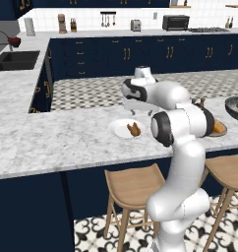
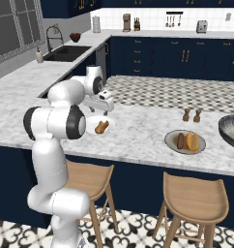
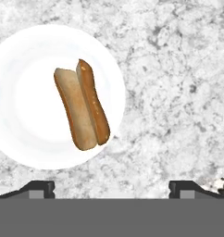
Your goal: Place one bun and one sausage from the bowl on each plate.
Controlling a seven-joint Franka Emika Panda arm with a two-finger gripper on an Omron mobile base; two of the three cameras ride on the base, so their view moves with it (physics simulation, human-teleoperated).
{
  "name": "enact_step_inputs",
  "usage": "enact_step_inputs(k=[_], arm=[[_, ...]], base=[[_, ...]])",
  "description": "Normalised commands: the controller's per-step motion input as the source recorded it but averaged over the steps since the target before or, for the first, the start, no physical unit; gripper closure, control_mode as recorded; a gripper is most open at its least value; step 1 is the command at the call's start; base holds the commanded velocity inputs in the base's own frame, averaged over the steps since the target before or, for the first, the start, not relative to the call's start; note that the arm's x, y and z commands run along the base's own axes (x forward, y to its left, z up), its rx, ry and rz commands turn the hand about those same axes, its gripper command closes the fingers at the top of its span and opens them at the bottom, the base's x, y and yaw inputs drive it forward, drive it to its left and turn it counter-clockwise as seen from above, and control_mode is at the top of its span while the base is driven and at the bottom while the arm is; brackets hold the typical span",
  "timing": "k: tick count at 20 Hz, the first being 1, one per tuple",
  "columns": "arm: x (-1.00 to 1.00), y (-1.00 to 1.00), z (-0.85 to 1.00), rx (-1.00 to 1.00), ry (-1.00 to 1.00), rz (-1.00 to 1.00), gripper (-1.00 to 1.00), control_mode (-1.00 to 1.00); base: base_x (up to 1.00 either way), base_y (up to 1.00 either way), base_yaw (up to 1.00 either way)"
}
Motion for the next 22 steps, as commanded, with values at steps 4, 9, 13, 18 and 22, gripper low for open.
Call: enact_step_inputs(k=[4, 9, 13, 18, 22], arm=[[-1.0, -0.05, 0.51, -0.01, -0.03, 0.02, -1.0, -1.0], [-0.86, 0.0, 0.49, 0.0, -0.03, 0.03, -1.0, -1.0], [-0.75, 0.0, 0.27, 0.0, -0.04, 0.01, -1.0, -1.0], [-0.62, -0.13, 0.18, 0.0, -0.01, 0.16, -1.0, -1.0], [-0.61, -0.14, 0.09, 0.0, -0.04, 0.13, -1.0, -1.0]], base=[[0.0, 0.0, 0.0], [0.0, 0.0, 0.0], [0.0, 0.0, 0.0], [0.0, 0.0, 0.0], [0.0, 0.0, 0.0]])
